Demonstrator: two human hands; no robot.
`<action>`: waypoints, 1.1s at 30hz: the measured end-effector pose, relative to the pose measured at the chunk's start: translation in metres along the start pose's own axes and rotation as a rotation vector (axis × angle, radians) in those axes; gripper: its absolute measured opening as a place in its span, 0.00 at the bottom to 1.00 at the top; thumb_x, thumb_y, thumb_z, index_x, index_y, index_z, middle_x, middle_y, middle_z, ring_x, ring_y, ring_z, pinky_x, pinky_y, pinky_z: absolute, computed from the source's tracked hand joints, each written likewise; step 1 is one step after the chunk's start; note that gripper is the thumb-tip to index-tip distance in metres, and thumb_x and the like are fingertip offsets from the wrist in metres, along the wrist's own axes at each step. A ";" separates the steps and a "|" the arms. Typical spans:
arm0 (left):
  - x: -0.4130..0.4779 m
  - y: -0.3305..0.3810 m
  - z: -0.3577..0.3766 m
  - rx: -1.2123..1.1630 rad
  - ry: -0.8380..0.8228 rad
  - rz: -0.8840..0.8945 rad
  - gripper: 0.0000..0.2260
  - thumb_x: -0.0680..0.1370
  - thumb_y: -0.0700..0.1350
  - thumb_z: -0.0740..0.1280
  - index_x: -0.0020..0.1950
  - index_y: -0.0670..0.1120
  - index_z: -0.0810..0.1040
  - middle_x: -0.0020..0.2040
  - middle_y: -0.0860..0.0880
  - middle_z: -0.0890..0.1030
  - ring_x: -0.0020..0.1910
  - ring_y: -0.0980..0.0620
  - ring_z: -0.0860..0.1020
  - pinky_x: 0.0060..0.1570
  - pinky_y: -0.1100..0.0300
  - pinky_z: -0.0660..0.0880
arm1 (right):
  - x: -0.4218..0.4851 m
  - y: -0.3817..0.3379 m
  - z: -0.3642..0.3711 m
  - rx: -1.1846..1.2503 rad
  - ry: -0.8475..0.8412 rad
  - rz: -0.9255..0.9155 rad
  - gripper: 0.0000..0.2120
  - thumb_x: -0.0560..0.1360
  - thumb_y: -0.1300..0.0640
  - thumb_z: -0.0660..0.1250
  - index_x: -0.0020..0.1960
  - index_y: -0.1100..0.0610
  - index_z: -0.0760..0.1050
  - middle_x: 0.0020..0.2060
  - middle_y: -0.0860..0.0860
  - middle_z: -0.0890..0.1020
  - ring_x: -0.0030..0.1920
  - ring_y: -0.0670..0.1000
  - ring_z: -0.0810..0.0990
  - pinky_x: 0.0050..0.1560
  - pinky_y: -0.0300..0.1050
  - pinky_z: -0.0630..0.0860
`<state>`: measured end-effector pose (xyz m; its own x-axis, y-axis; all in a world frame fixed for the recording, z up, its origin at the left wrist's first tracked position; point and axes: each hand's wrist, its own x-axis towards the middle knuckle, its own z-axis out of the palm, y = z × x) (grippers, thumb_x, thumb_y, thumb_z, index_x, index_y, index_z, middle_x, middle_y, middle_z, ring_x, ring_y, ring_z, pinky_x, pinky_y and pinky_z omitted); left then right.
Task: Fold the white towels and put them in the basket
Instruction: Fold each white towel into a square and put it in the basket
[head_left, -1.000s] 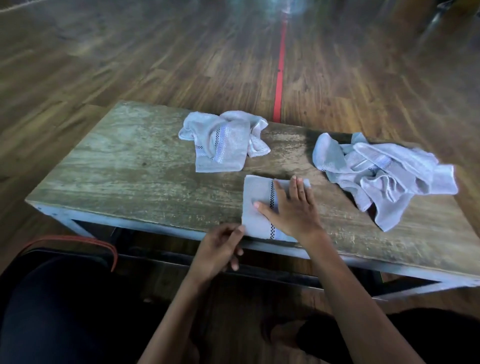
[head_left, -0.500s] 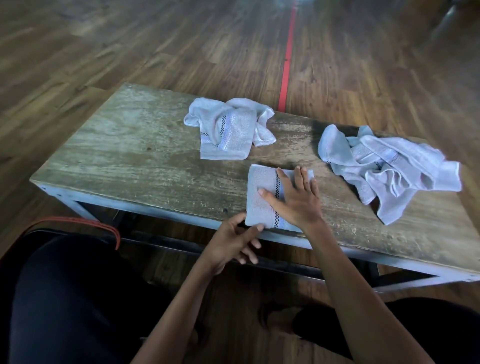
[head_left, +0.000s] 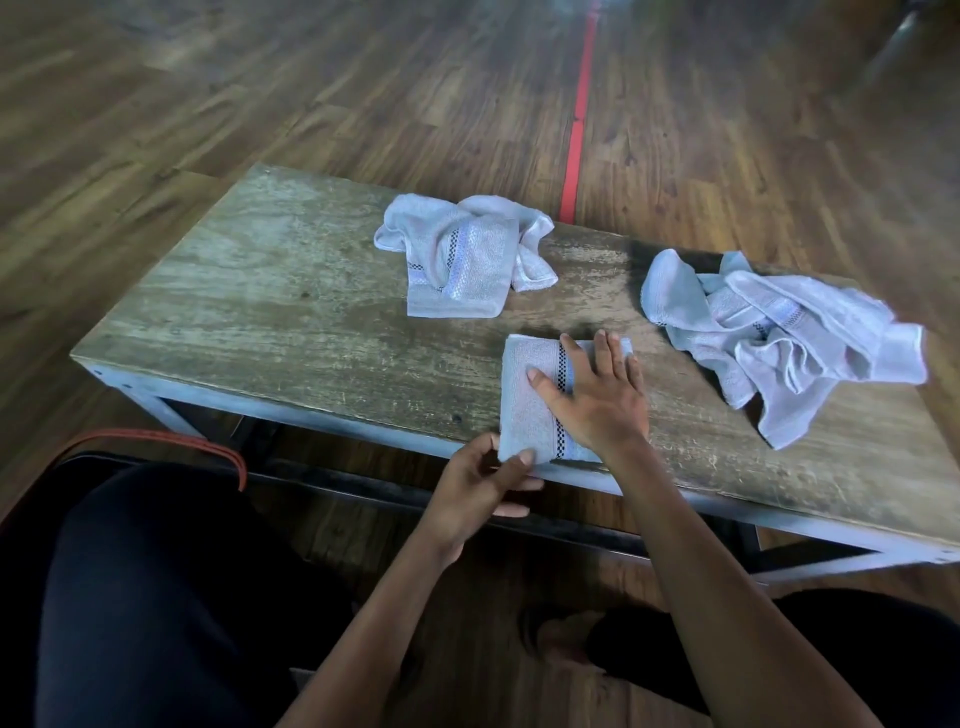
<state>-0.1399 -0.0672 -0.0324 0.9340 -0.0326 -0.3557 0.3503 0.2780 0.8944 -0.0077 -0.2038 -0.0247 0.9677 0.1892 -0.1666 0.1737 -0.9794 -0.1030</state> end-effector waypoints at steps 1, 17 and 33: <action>0.000 0.002 0.001 0.011 -0.016 -0.006 0.13 0.77 0.47 0.68 0.59 0.45 0.75 0.50 0.47 0.83 0.46 0.46 0.84 0.37 0.57 0.80 | 0.000 0.000 0.001 -0.008 0.002 0.001 0.40 0.71 0.25 0.40 0.77 0.44 0.45 0.78 0.54 0.43 0.77 0.51 0.36 0.75 0.51 0.37; 0.000 -0.006 0.002 0.007 0.152 0.097 0.11 0.74 0.43 0.71 0.53 0.41 0.74 0.50 0.42 0.83 0.44 0.47 0.84 0.38 0.58 0.80 | -0.002 0.000 -0.001 0.070 0.043 -0.002 0.39 0.72 0.25 0.43 0.77 0.44 0.49 0.78 0.54 0.45 0.77 0.50 0.38 0.75 0.50 0.37; 0.102 0.034 0.063 1.685 -0.009 0.440 0.26 0.82 0.57 0.45 0.78 0.49 0.49 0.79 0.49 0.50 0.77 0.45 0.46 0.73 0.44 0.43 | -0.086 0.060 0.021 0.793 0.338 0.316 0.14 0.72 0.40 0.64 0.51 0.47 0.79 0.57 0.47 0.78 0.63 0.51 0.70 0.70 0.55 0.58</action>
<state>-0.0283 -0.1218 -0.0215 0.9698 -0.2416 -0.0329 -0.2307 -0.9529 0.1968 -0.0841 -0.2769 -0.0376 0.9724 -0.2325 -0.0186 -0.1635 -0.6227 -0.7652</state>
